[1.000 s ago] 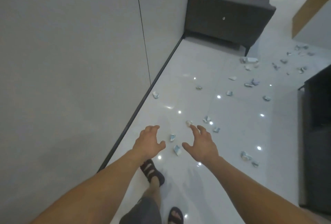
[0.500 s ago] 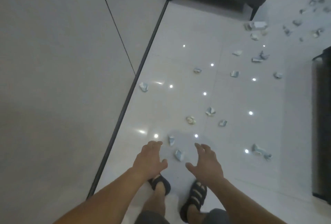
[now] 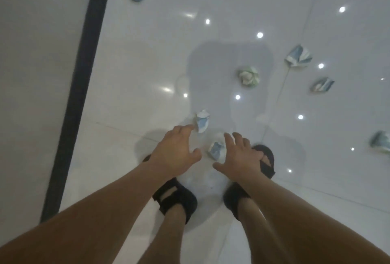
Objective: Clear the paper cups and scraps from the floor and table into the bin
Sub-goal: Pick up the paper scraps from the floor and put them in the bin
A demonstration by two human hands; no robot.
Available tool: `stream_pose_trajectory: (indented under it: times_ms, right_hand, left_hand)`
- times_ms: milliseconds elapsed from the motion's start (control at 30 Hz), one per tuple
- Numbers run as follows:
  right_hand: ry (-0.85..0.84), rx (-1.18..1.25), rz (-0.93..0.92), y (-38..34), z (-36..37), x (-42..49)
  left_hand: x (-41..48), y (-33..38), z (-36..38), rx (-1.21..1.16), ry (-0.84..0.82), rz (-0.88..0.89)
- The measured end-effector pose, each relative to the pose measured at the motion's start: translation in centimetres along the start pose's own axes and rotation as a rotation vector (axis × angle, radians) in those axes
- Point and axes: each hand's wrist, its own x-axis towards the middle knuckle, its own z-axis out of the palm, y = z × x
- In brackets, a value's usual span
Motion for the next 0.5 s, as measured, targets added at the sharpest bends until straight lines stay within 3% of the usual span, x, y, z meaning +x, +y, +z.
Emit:
stream_pose_trajectory:
  times_ms: [300, 500]
  right_hand:
    - [0.024, 0.137, -0.027, 0.3, 7.9, 5.1]
    - [0.217, 0.313, -0.298, -1.6, 3.7, 2.4]
  left_hand:
    - [3.5, -4.4, 7.0, -0.039, -0.053, 0.002]
    - [2.3, -1.8, 3.8, -0.224, -0.088, -0.039]
